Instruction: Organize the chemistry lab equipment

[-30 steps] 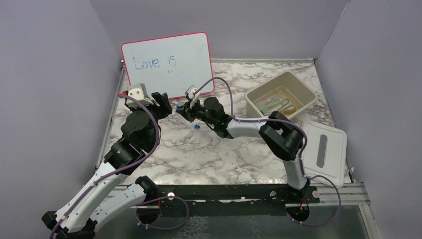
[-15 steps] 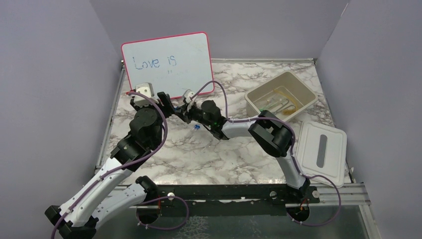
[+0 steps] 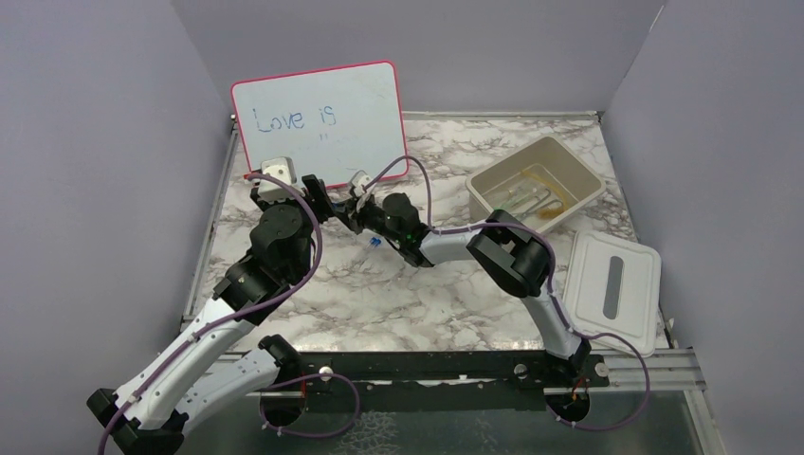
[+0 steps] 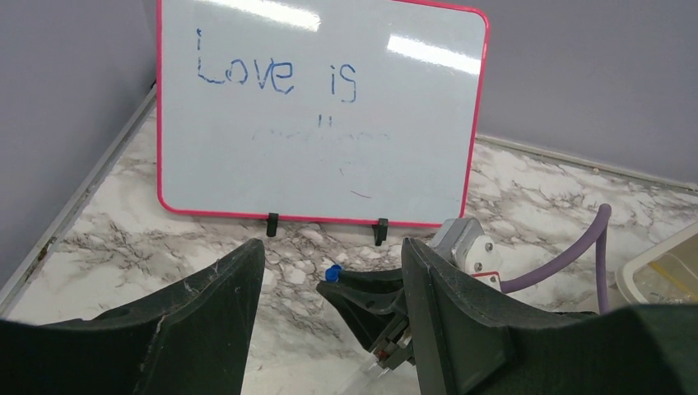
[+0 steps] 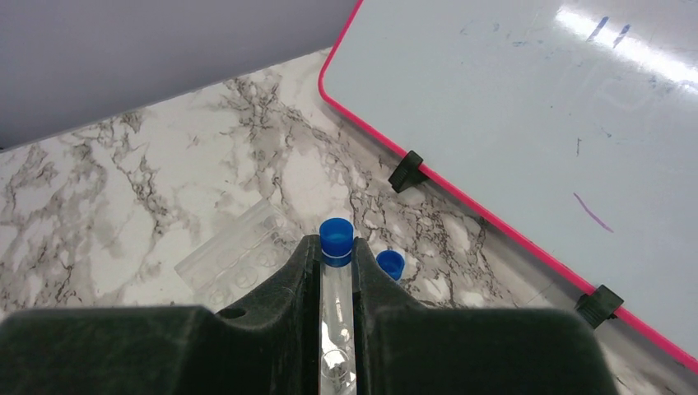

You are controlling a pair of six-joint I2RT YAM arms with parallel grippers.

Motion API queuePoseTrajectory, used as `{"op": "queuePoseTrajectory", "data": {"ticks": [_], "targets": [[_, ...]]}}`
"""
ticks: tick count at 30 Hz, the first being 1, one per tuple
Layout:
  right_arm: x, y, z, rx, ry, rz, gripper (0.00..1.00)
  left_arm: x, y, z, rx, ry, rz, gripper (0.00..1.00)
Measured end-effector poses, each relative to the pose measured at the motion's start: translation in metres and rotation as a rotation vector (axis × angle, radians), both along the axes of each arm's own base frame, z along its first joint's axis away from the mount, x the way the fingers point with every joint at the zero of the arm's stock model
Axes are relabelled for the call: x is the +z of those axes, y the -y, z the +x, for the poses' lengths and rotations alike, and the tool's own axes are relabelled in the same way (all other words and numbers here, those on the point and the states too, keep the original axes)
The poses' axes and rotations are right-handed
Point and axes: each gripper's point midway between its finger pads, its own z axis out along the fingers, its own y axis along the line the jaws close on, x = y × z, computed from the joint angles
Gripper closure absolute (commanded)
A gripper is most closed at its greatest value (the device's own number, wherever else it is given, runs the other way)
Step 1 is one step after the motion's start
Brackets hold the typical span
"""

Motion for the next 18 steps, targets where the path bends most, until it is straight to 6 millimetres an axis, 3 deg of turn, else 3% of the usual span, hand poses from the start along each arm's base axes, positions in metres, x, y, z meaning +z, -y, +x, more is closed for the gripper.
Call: {"op": "queuePoseTrajectory", "data": {"ticks": [6, 18], "targets": [[0.005, 0.003, 0.007, -0.042, 0.015, 0.021, 0.88, -0.001, 0.0, 0.001, 0.0, -0.003, 0.002, 0.35], [-0.006, 0.003, 0.01, -0.059, 0.013, 0.019, 0.84, -0.001, 0.0, 0.001, 0.003, -0.004, 0.003, 0.35]]}}
